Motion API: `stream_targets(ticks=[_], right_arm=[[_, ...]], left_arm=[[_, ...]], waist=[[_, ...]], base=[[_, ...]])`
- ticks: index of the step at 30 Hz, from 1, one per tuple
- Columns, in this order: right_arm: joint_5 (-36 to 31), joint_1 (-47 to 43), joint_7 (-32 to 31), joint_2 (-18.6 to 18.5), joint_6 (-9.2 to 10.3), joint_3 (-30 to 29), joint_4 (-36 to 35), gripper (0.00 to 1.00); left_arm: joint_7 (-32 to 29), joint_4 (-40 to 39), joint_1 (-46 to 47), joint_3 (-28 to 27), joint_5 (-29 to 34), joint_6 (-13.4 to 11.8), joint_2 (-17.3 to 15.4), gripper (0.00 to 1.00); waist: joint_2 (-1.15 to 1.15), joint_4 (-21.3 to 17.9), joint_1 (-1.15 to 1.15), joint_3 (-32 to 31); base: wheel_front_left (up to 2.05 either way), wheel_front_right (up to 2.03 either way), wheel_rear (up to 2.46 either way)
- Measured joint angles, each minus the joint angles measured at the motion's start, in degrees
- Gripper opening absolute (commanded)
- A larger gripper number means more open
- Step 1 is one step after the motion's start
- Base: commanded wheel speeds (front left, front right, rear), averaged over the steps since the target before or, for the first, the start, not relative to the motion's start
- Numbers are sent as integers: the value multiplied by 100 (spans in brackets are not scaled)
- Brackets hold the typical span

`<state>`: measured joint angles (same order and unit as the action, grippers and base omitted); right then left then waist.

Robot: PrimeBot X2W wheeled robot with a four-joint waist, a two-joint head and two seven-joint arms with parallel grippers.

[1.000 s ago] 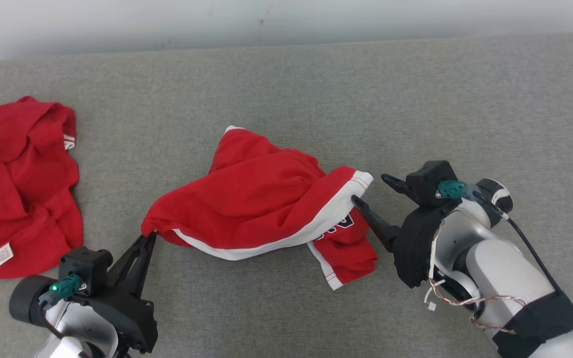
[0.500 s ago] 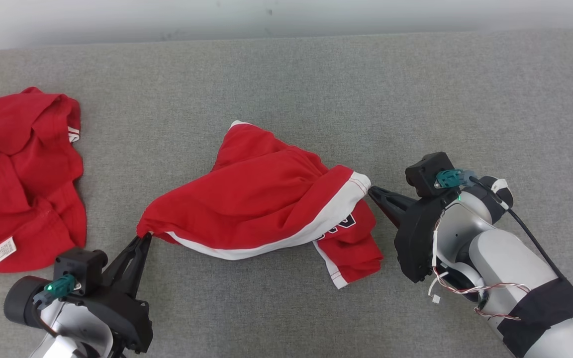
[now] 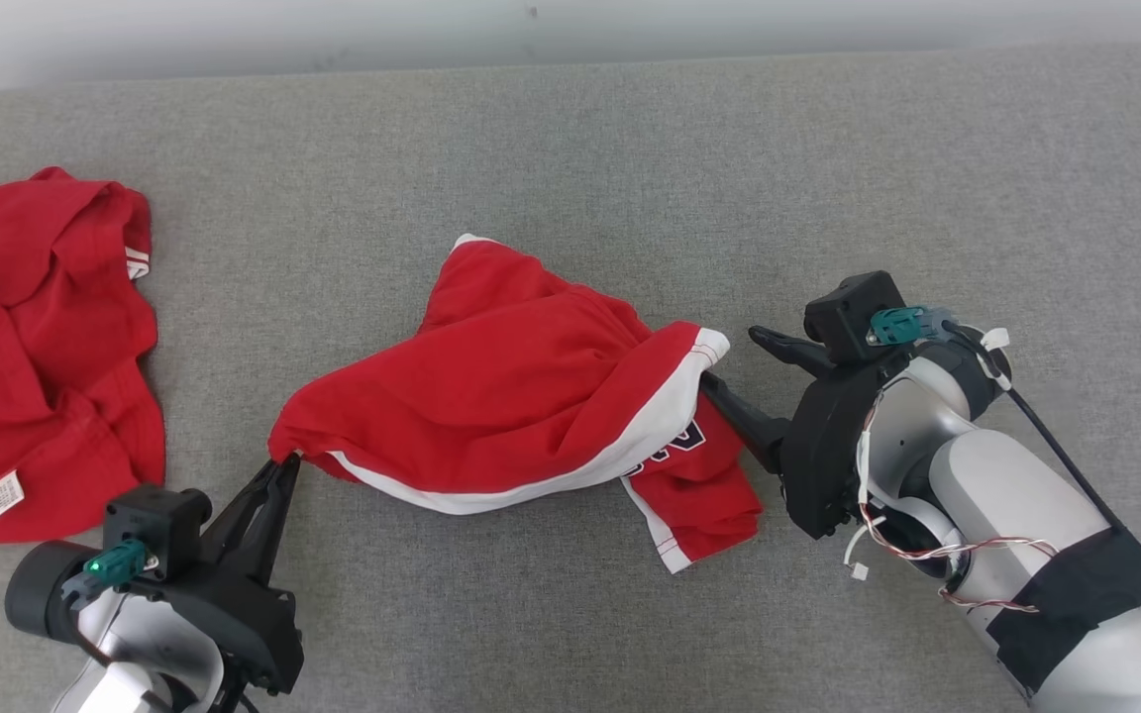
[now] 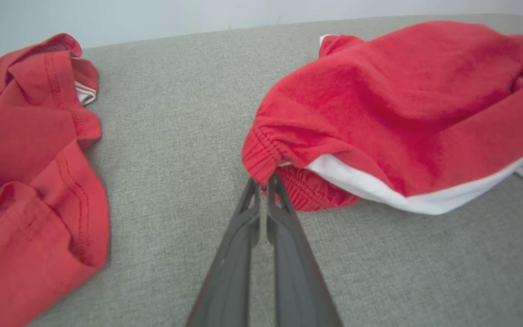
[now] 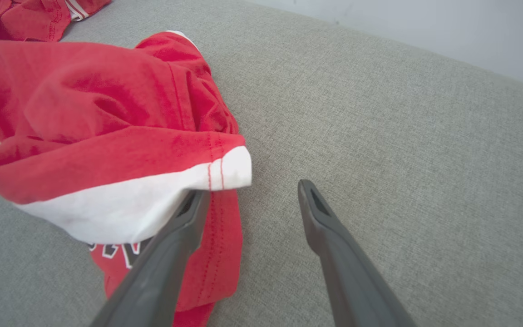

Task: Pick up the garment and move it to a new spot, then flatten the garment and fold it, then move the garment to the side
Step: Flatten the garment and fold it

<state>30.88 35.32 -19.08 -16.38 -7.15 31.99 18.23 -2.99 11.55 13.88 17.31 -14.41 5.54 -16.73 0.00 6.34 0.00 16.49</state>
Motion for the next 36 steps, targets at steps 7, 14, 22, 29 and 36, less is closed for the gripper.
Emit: stream_targets(ticks=[7, 14, 22, 29, 36], right_arm=[[200, 56, -11, 131, 0, 189, 36, 100], [321, 87, -58, 124, 0, 360, 75, 91], [-242, 257, 119, -193, 132, 364, 51, 100], [-319, 287, 315, -174, 210, 345, -365, 100], [-298, 74, 261, -22, 218, 557, -359, 100]], left_arm=[[0, 21, 53, 13, -25, 1, 8, 0], [0, 51, 58, 13, -32, 2, 16, 0], [9, 149, 64, 2, -69, 2, 15, 0], [49, 186, 43, -24, -75, 1, -21, 0], [44, 137, 45, 48, -75, 2, -14, 0]], waist=[[0, 41, 0, 14], [-1, 65, 0, 16], [-1, 44, 0, -51], [-1, -51, 0, -197], [-1, -83, 0, -222]], base=[[0, 0, 0], [0, 0, 0], [0, 0, 0], [0, 0, 0], [0, 0, 0]])
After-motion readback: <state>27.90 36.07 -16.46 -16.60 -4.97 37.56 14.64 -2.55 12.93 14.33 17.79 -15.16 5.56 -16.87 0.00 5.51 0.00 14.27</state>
